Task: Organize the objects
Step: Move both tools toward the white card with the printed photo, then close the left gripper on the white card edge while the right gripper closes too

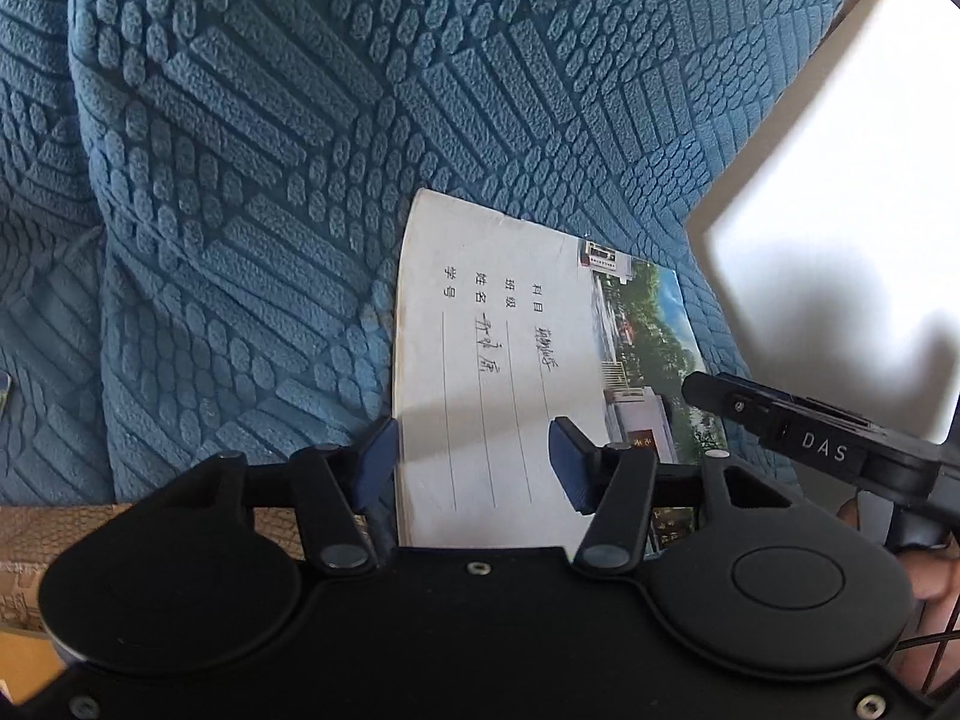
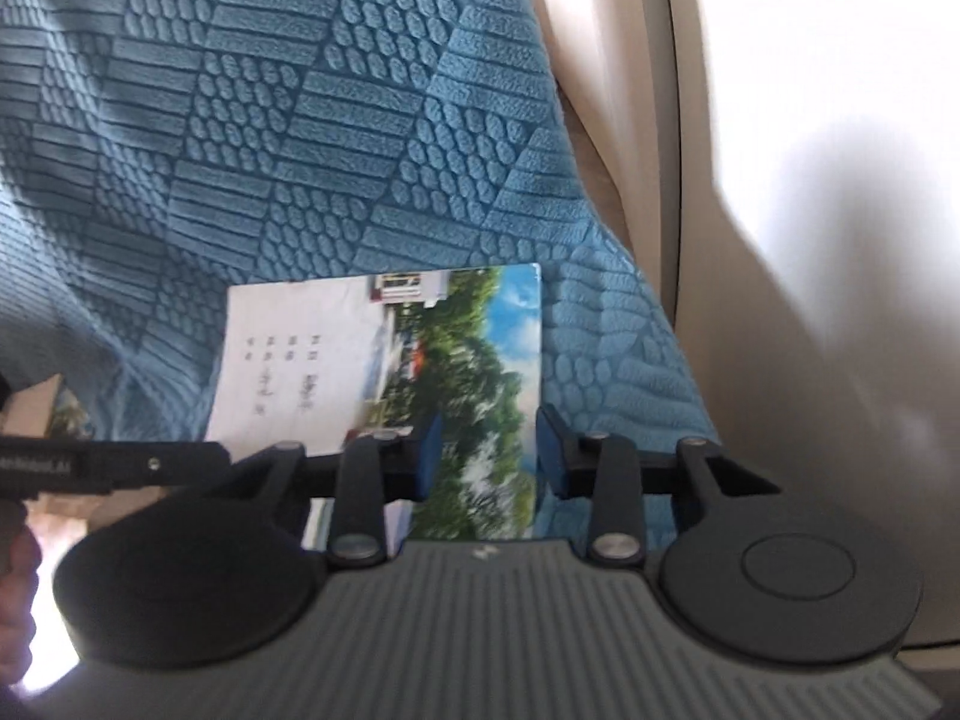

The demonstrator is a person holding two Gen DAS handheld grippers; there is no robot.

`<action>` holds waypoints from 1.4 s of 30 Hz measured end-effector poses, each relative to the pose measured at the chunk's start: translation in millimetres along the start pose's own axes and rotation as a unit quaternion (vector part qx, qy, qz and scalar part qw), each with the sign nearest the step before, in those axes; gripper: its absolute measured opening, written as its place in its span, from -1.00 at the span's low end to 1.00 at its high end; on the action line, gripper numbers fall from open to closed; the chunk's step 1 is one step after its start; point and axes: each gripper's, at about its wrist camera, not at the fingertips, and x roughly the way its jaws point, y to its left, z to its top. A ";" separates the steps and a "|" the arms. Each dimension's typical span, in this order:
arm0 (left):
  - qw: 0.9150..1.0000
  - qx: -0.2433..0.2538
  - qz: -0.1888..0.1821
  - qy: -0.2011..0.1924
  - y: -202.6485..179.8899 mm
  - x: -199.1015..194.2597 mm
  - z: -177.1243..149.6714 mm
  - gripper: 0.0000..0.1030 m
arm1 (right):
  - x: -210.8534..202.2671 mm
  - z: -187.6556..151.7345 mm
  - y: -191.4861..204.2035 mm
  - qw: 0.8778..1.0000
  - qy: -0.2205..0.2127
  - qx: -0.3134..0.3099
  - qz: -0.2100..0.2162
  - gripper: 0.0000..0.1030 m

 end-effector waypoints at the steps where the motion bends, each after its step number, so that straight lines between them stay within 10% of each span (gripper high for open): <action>1: 1.000 0.001 0.000 0.000 0.0 0.4 0.0 0.00 | 0.9 0.5 -0.2 1.000 -0.002 -0.002 -0.004 -0.35; 11: 0.999 0.021 0.031 -0.012 -2.8 0.4 -0.6 -0.13 | 0.9 3.5 -13.2 0.998 0.006 0.059 0.037 -0.29; 20: 0.999 0.025 0.033 -0.012 -6.6 1.8 -2.2 -0.12 | -2.1 -6.5 -58.2 0.946 0.016 0.235 0.223 -0.31; 42: 1.000 -0.009 0.014 -0.025 14.8 -10.9 15.4 0.02 | -23.3 -10.9 -36.5 0.984 0.026 0.134 0.117 -0.93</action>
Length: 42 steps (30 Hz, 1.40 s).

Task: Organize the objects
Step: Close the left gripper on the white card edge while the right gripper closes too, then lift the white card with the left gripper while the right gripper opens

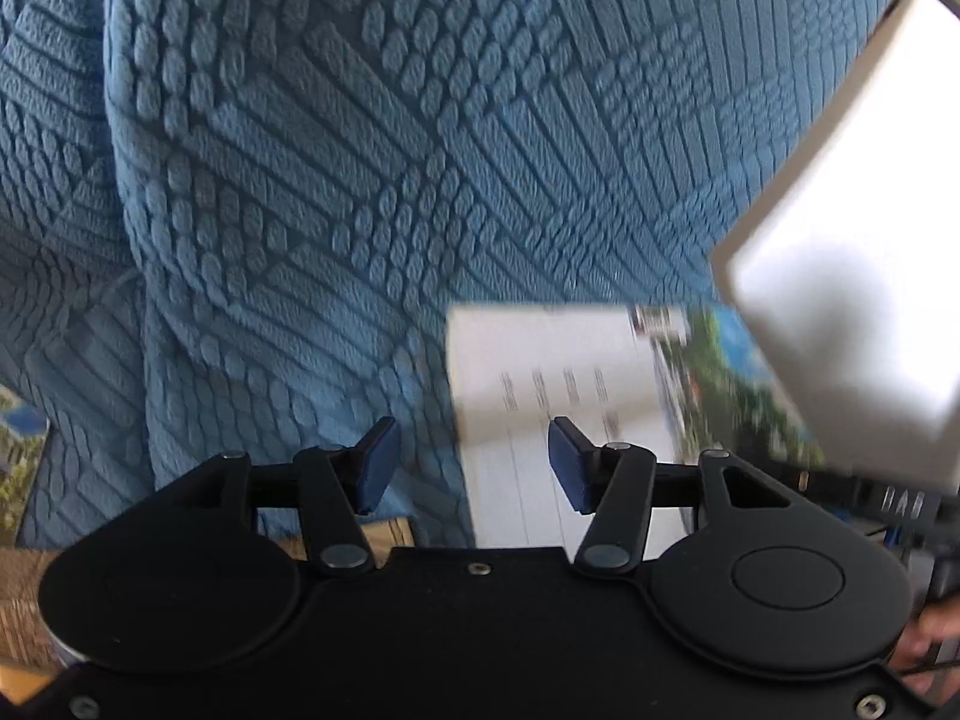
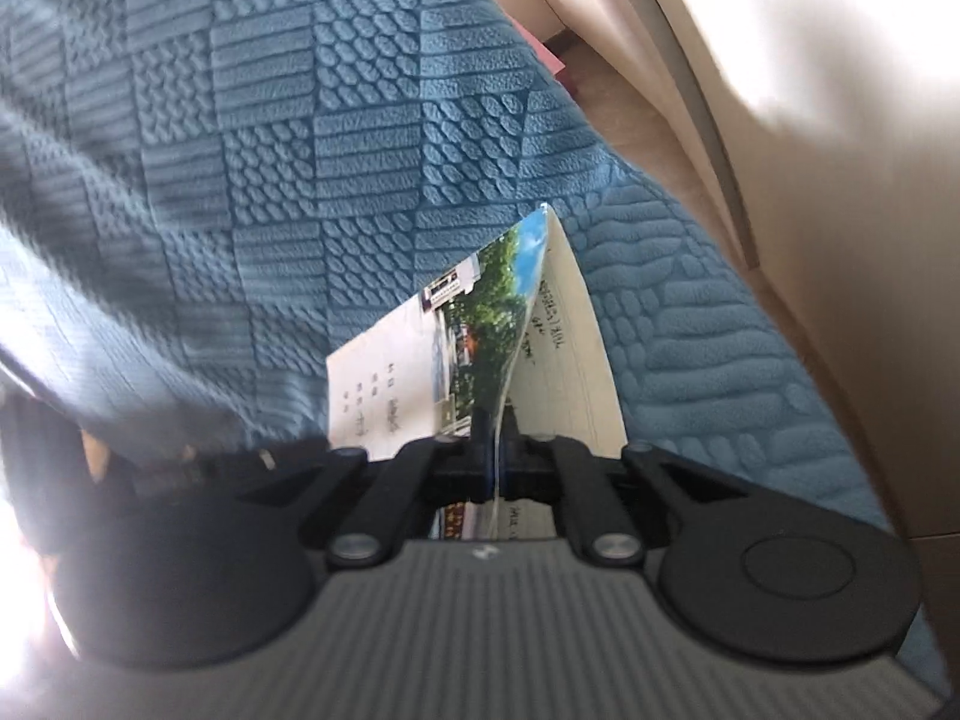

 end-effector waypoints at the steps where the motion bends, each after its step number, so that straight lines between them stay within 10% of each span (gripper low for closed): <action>1: 1.000 0.000 -0.003 -0.003 1.3 0.1 3.7 0.03 | -2.6 -2.3 -1.3 1.000 0.002 -0.006 -0.009 -0.93; 23: 0.995 0.074 -0.067 0.028 -4.9 42.9 49.2 0.04 | 1.1 -15.2 5.6 0.996 0.019 -0.075 -0.049 -0.92; 29: 0.995 0.070 -0.070 0.024 4.8 29.6 52.1 -0.35 | -2.6 -15.5 -1.0 0.998 0.018 -0.050 -0.037 -0.91; 42: 0.967 0.063 -0.246 0.017 35.2 -3.9 66.1 -0.63 | -6.0 -16.1 -8.8 0.999 0.016 -0.024 -0.023 -0.87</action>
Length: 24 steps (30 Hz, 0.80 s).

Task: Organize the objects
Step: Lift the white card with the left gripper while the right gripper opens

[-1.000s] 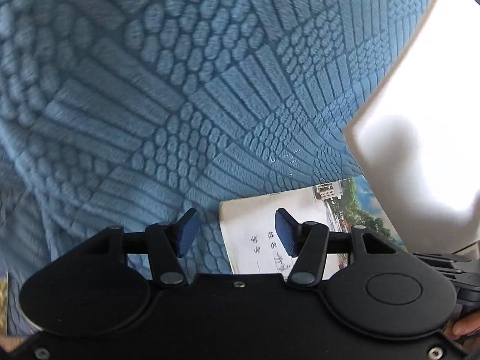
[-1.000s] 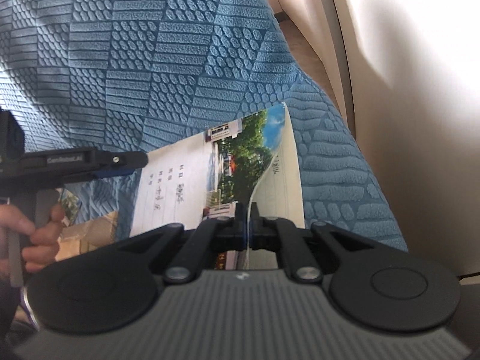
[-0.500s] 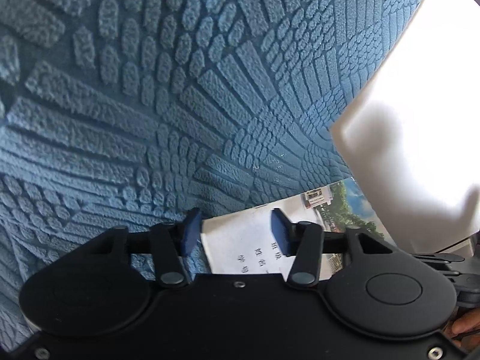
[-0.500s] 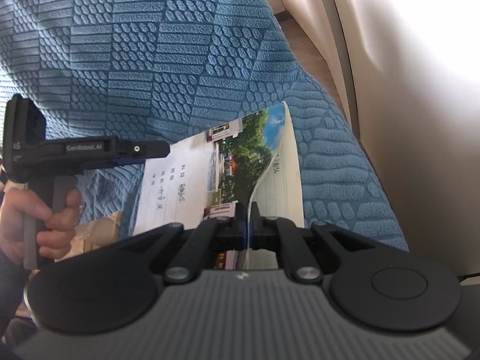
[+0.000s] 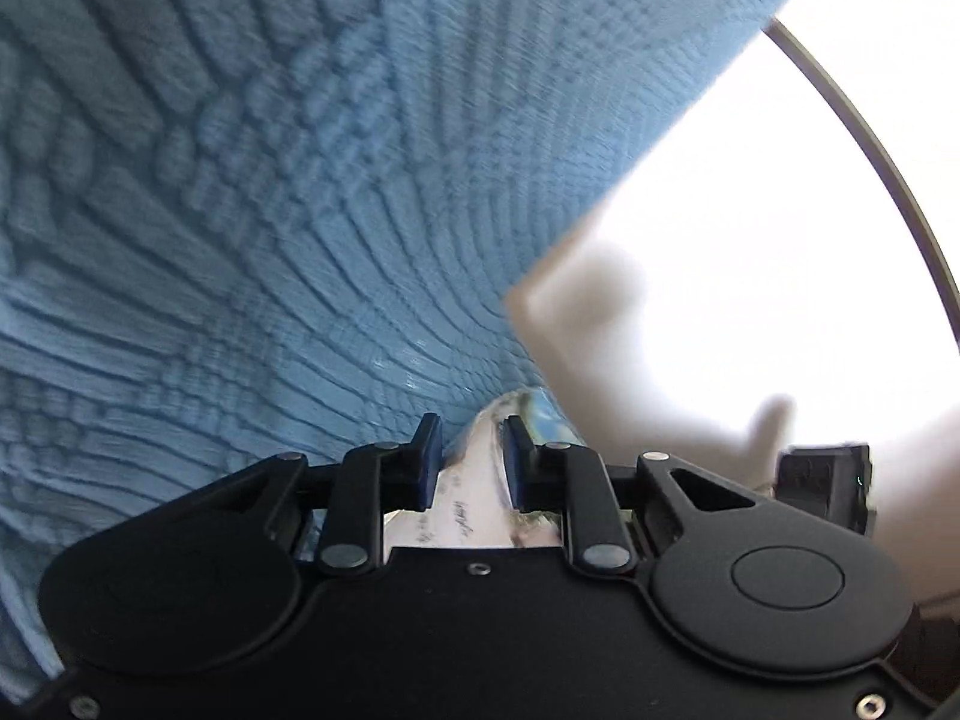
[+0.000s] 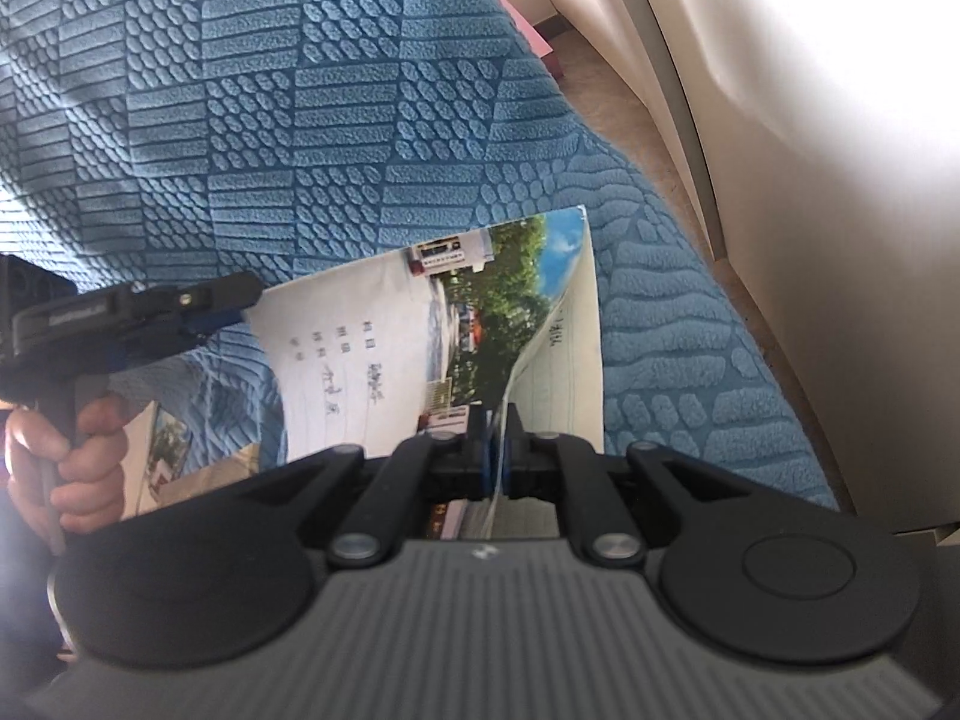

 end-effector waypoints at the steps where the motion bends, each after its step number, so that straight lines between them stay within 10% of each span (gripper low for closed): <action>1: 1.000 0.016 0.006 0.005 -3.2 2.2 -0.1 -0.63 | 0.4 -0.1 -0.2 1.000 0.000 0.000 0.000 -0.87; 8: 0.988 0.105 0.105 0.034 -20.6 25.3 -3.7 -0.63 | 1.3 0.3 -1.1 1.000 0.001 0.004 0.003 -0.87; 17: 0.975 0.160 0.146 0.043 -37.4 37.7 -16.9 -0.84 | -5.9 3.3 2.7 1.000 -0.020 0.004 -0.002 -0.76; 24: 0.975 0.179 0.131 0.033 -50.2 1.4 -22.9 -0.94 | -22.6 15.5 4.3 0.995 -0.097 -0.021 -0.017 0.05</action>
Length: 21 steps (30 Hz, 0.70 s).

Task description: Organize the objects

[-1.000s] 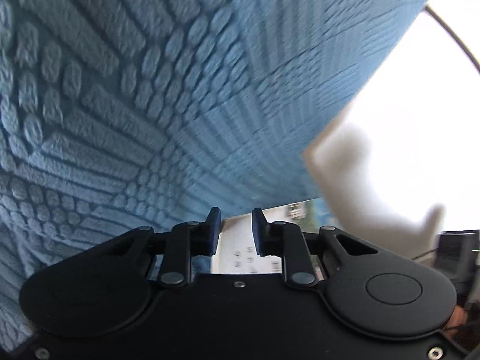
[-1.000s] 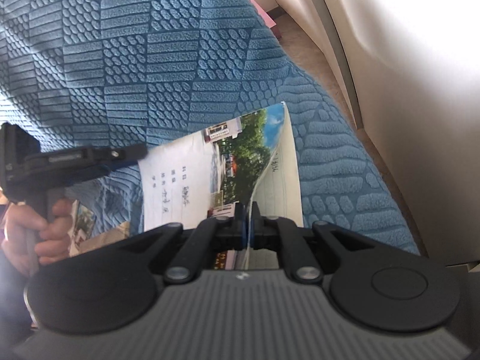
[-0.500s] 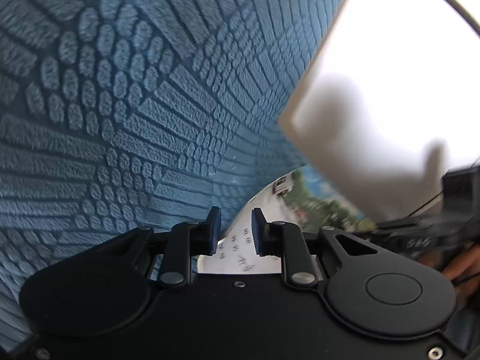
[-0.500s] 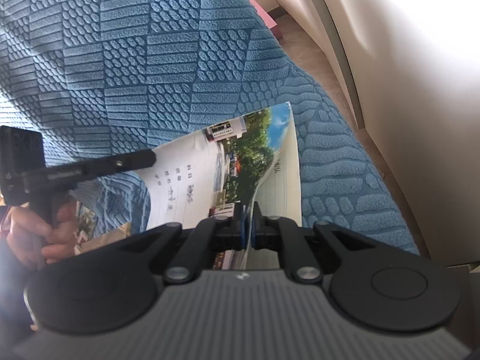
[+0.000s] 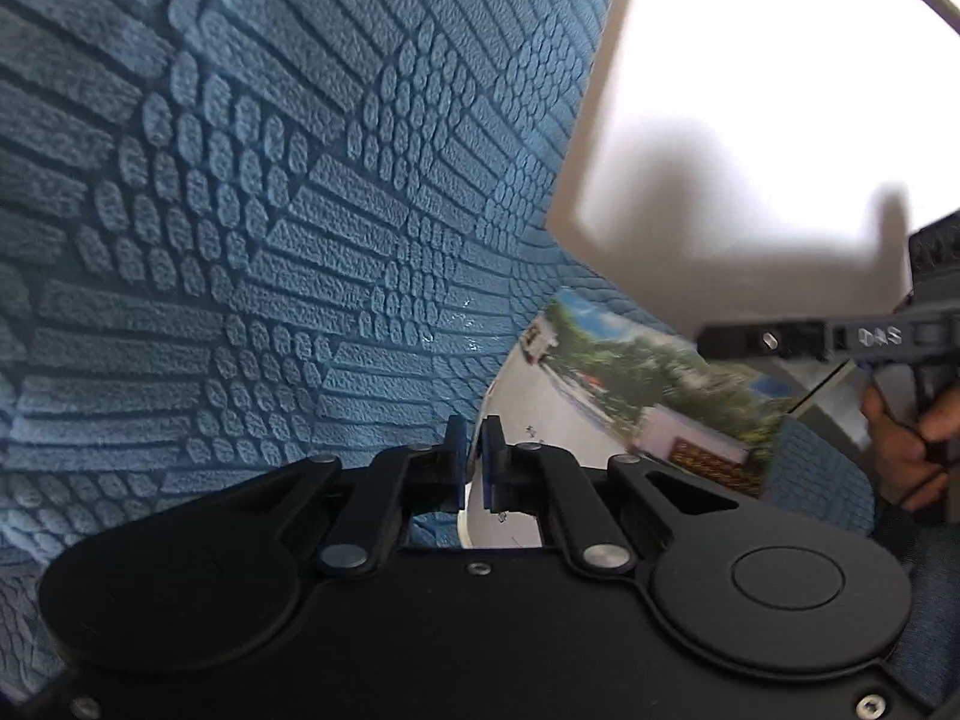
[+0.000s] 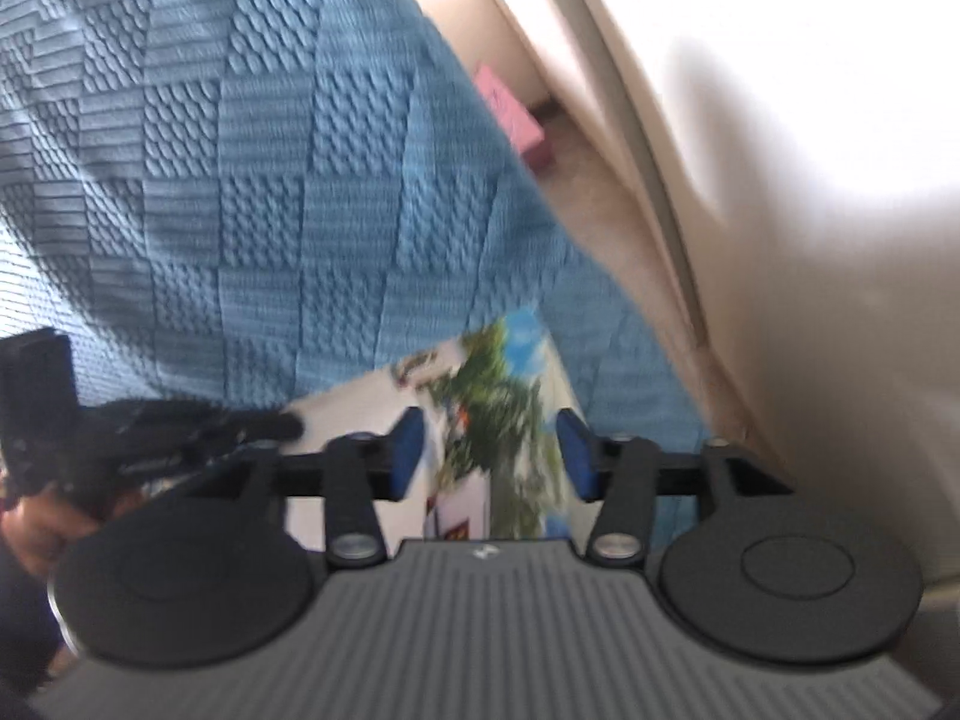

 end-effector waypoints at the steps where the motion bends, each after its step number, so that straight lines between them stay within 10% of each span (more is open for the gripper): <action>1: 1.000 -0.003 -0.005 -0.005 0.7 -6.9 -0.6 -0.94 | 0.2 3.0 -0.1 1.000 -0.007 -0.009 0.002 0.05; 21: 0.997 0.033 -0.062 -0.034 -15.8 -55.4 10.3 -0.97 | 96.3 78.4 -42.2 0.979 0.043 -0.023 0.196 0.38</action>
